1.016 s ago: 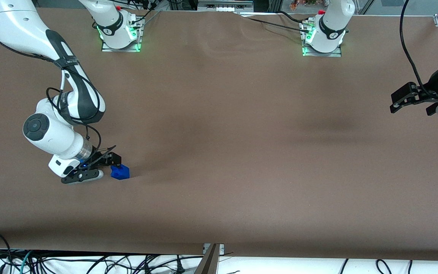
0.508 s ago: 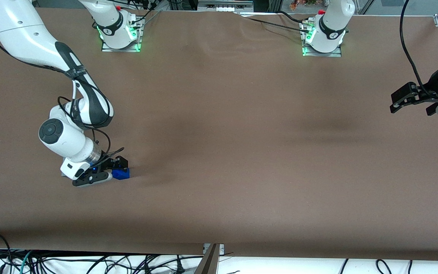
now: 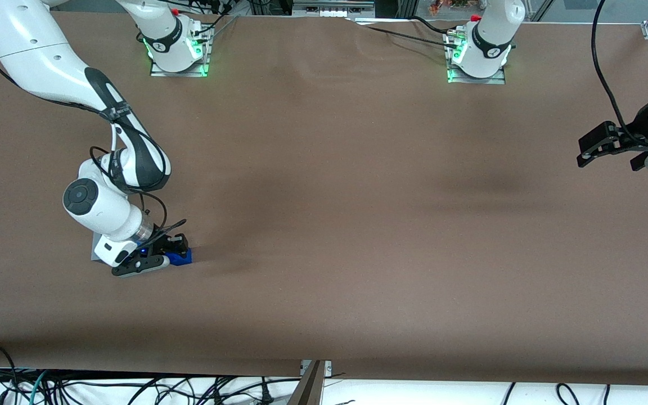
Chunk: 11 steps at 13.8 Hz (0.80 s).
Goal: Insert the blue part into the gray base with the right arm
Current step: 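Close the right gripper on the blue block and lift it, then carry the blue block over the gray frame's opening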
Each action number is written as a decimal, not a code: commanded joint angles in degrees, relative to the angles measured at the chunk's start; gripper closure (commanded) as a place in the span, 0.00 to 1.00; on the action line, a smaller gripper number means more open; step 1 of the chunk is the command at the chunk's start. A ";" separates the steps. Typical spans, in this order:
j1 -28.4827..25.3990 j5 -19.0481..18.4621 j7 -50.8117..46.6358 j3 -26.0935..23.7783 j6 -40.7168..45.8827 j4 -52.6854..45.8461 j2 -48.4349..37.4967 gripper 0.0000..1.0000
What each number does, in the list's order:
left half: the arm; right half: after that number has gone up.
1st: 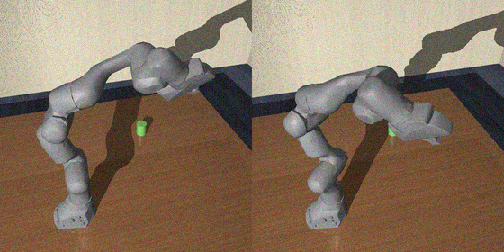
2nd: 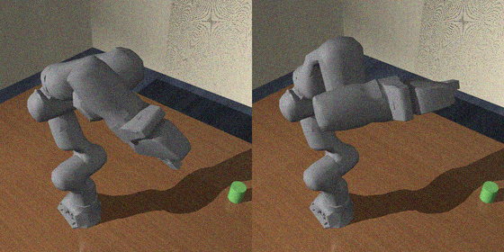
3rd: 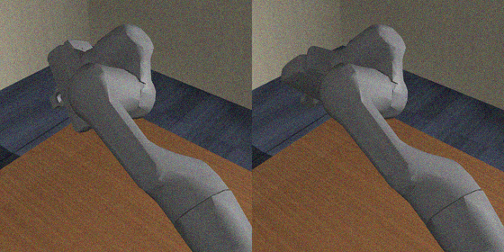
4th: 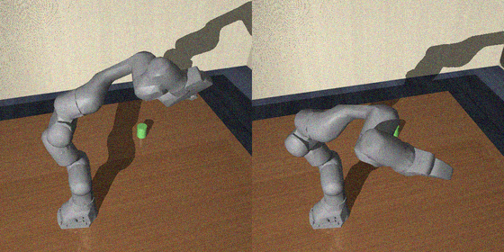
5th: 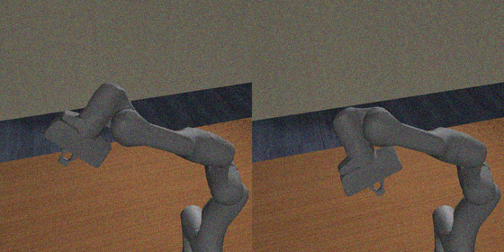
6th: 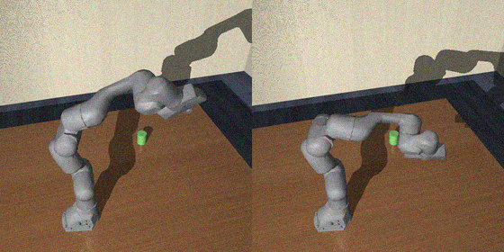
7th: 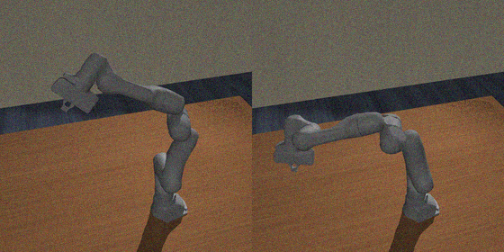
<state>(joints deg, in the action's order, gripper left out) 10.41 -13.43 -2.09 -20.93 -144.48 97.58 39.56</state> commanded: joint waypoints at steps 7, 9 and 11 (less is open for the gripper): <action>4.53 4.10 17.00 3.85 25.65 -5.21 -13.45 0.76; 4.62 6.92 22.55 6.85 24.43 -5.21 -13.19 0.76; 4.97 8.06 23.54 7.83 22.14 -5.12 -12.32 0.76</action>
<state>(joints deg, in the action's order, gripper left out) 15.34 -6.96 19.60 -13.54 -120.41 92.40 26.34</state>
